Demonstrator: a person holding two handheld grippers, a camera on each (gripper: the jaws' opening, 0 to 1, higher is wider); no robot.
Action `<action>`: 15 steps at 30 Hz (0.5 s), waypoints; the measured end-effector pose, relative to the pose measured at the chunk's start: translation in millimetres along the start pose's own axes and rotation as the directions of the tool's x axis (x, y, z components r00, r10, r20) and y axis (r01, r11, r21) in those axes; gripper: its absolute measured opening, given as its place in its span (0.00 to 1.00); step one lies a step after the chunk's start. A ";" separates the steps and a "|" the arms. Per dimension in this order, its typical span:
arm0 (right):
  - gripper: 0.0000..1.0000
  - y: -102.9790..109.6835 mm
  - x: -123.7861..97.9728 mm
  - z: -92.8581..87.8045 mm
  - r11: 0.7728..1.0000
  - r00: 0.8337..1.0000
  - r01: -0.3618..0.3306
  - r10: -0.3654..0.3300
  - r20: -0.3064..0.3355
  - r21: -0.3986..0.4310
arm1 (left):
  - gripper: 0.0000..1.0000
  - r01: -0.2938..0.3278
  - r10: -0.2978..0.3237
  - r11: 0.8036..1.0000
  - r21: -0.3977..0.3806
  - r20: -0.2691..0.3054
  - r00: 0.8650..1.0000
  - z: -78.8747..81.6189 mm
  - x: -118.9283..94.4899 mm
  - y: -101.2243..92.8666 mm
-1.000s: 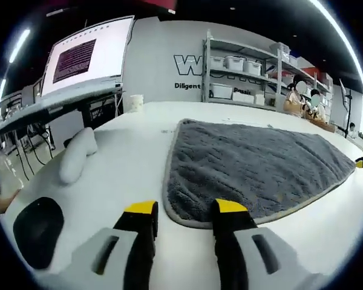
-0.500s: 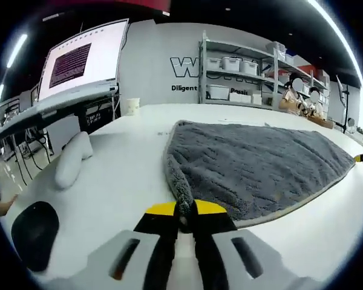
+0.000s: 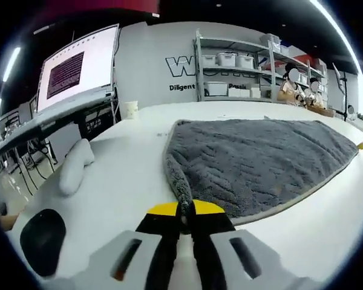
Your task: Open the folded towel by lifting each exposed corner and separating the folded layers until the towel lies flat within the target outline without major curled edges
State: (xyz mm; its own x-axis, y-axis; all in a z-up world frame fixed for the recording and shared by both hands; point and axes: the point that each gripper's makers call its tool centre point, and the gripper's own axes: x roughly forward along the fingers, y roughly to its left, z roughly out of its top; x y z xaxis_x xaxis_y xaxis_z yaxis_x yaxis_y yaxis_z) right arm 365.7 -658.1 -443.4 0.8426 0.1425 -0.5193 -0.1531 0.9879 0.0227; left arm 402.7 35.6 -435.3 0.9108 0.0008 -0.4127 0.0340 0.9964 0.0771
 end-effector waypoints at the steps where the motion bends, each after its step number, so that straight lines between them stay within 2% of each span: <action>1: 0.00 -0.4 -0.3 0.1 1.000 1.000 0.001 -0.001 -0.001 -0.001 | 0.05 -0.001 0.001 1.000 0.002 -0.004 1.000 -0.2 -0.3 0.2; 15: 0.00 -6.2 -9.8 -5.7 1.000 0.999 0.029 -0.029 -0.025 -0.009 | 0.05 0.005 -0.005 0.999 0.034 -0.027 1.000 -3.8 -9.7 2.5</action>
State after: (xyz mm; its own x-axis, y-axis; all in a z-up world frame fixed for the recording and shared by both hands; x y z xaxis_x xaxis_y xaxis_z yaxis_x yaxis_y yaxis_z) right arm 355.4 -665.9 -443.4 0.8335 0.1125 -0.5410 -0.1337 0.9910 0.0001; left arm 392.4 38.4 -434.6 0.8992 -0.0014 -0.4376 0.0532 0.9929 0.1060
